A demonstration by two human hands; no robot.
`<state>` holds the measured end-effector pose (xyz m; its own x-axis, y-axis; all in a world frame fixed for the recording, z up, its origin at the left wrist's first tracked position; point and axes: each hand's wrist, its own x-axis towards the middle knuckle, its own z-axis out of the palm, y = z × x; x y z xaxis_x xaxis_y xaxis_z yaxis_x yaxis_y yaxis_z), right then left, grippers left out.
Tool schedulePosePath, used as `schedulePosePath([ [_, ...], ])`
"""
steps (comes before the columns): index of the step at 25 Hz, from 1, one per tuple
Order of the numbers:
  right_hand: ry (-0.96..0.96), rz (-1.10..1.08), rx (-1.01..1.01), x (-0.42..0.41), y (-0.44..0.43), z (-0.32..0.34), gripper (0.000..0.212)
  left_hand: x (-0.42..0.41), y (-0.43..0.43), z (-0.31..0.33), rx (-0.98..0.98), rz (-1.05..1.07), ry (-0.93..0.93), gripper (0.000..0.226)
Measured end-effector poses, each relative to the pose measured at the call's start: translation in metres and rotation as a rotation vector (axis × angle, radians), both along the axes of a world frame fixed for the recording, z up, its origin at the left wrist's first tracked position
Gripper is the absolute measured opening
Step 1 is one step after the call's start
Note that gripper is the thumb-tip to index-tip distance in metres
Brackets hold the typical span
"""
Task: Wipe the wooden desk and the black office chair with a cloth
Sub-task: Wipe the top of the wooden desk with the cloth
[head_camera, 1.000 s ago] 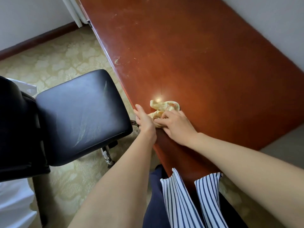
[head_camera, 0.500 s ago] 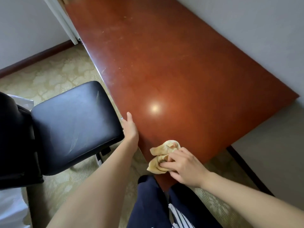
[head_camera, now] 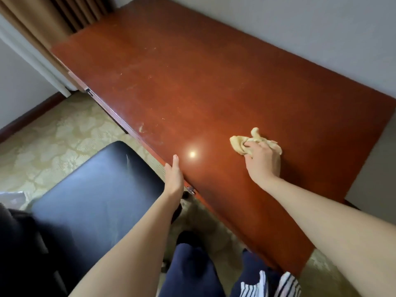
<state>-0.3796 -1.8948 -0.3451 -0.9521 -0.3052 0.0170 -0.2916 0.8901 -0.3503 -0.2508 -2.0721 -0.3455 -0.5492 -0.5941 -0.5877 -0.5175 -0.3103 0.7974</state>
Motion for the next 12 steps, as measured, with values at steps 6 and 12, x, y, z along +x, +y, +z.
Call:
schedulePosePath([
  [6, 0.009, -0.086, -0.075, 0.065, -0.069, 0.002, 0.021, 0.001, -0.044, 0.007, 0.103, -0.195, -0.072, 0.077],
  [12, 0.019, 0.188, -0.217, 0.131, -0.081, 0.002, 0.031, -0.014, -0.036, 0.018, 0.055, -0.144, -0.217, 0.071],
])
